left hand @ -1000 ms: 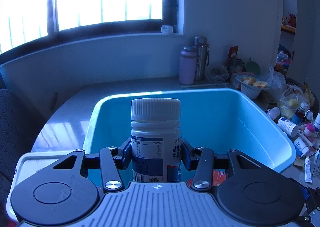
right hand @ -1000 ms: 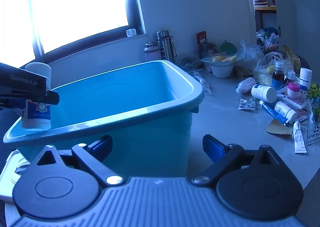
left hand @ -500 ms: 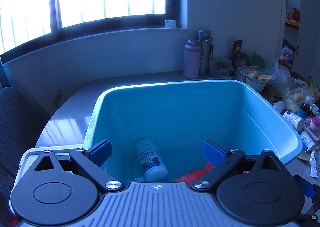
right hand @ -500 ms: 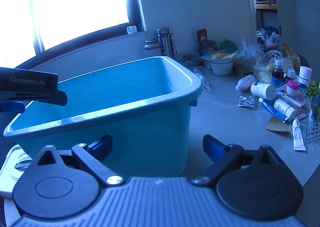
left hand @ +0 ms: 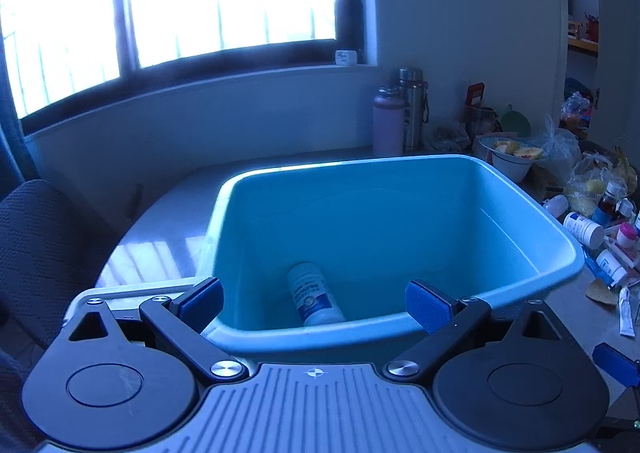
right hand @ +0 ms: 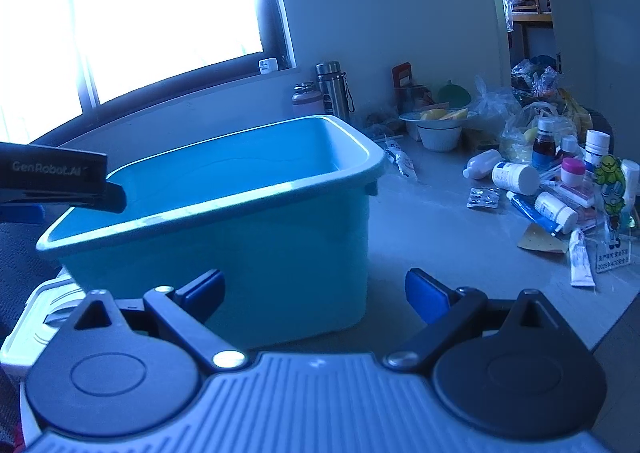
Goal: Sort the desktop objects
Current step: 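Withdraw both grippers from the bin and turn toward the white lid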
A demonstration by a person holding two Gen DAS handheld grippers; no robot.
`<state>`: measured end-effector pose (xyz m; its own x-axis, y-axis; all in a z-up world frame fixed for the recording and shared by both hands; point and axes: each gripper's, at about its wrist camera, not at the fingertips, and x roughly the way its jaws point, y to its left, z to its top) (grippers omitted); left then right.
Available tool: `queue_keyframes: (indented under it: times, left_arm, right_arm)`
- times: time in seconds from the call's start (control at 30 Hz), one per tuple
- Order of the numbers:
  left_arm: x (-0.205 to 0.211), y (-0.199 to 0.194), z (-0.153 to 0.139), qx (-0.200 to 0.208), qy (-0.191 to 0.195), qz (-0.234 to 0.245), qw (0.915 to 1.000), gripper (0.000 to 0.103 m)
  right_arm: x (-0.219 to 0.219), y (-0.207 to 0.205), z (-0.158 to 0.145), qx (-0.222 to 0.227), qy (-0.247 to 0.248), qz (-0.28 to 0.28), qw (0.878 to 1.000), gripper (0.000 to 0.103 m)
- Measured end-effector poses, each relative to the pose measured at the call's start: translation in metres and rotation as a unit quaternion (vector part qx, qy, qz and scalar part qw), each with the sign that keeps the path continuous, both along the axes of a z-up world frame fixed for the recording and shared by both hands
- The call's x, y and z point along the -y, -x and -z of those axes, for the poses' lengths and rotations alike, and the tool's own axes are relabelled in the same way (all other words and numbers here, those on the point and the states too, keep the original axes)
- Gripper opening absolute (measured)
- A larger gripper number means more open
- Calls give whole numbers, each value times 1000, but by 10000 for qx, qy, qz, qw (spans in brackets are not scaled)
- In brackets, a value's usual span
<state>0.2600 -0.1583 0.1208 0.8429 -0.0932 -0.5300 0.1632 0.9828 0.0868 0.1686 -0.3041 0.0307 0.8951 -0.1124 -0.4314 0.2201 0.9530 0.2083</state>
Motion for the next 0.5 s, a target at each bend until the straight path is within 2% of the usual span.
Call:
queue_keyframes:
  times: [0.17, 0.37, 0.5]
  left_arm:
    - [-14, 42, 2, 1, 97, -307, 9995, 99]
    - [-35, 108, 18, -207, 96, -560, 9982, 99]
    - [-49, 152, 28, -300, 58, -550, 9980, 99]
  right_arm:
    - [-8, 36, 4, -46, 21, -189, 9998, 97]
    - [-23, 97, 15, -145, -41, -264, 9995, 97]
    - [-34, 134, 26, -279, -143, -257, 9992, 97]
